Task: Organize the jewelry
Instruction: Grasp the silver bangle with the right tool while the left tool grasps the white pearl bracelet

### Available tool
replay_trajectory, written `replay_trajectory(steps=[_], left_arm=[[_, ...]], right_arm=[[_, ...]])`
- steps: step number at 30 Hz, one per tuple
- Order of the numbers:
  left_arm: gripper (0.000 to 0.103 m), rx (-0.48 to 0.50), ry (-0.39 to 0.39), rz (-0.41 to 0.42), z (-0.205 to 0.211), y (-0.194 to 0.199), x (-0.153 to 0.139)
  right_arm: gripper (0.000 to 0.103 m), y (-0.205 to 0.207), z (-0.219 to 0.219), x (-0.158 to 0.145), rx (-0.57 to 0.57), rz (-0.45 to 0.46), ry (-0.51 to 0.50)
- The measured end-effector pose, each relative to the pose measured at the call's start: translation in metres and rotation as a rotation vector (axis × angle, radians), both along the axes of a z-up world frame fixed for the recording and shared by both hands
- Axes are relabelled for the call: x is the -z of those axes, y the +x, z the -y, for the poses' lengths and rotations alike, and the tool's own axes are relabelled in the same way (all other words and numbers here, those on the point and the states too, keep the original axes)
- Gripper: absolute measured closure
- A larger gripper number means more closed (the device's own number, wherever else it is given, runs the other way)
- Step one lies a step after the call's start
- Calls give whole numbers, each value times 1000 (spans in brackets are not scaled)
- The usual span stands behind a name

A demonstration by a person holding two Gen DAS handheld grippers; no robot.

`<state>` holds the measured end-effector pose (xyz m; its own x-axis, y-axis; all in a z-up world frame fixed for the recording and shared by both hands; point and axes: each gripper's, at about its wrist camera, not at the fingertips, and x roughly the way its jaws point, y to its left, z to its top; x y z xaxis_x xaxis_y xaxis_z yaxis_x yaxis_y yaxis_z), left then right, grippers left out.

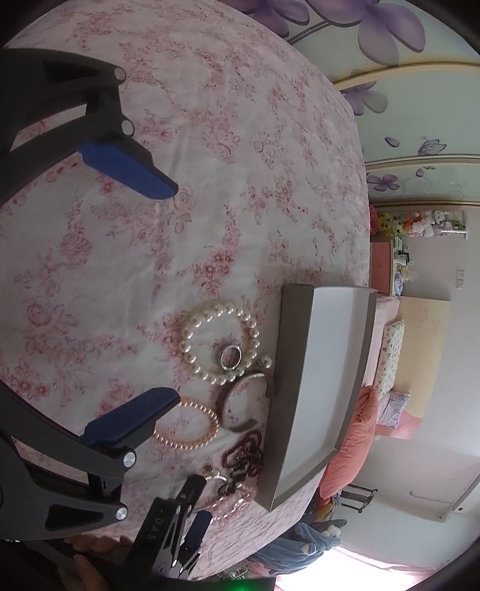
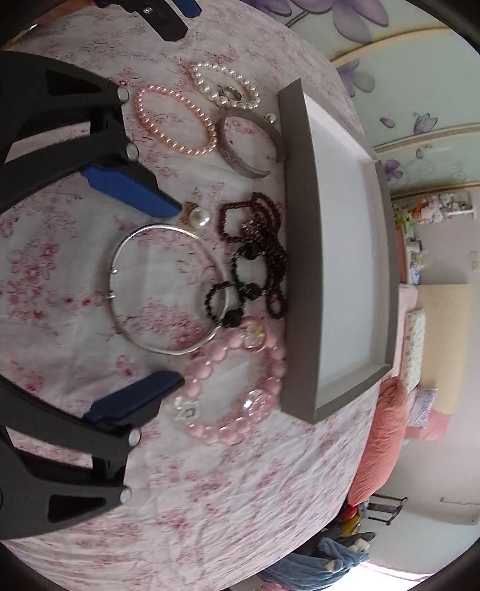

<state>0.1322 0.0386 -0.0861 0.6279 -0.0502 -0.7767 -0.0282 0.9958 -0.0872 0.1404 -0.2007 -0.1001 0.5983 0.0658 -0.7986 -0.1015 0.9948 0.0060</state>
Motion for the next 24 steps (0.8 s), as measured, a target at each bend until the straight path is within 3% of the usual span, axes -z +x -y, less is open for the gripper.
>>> replay_trajectory(steps=[6,11,15,20,24], left_arm=[[9,0,28,-17,1,15,2],[27,4,41,-57,8,38,10],[39,-3,74,-68,14,52,15],[61,20,105,-52,24,53,15],[66,29,118,-45,30,52,15]], right_arm=[[31,-29,5,-1,-51,-14,9],[31,-51,7,-4,-77,-15,16],[31,-43,13,-4,-79,-11,17],[31,-35,17,-3,-76,-5,9],[31,-32,17,-3,-72,-6,7]])
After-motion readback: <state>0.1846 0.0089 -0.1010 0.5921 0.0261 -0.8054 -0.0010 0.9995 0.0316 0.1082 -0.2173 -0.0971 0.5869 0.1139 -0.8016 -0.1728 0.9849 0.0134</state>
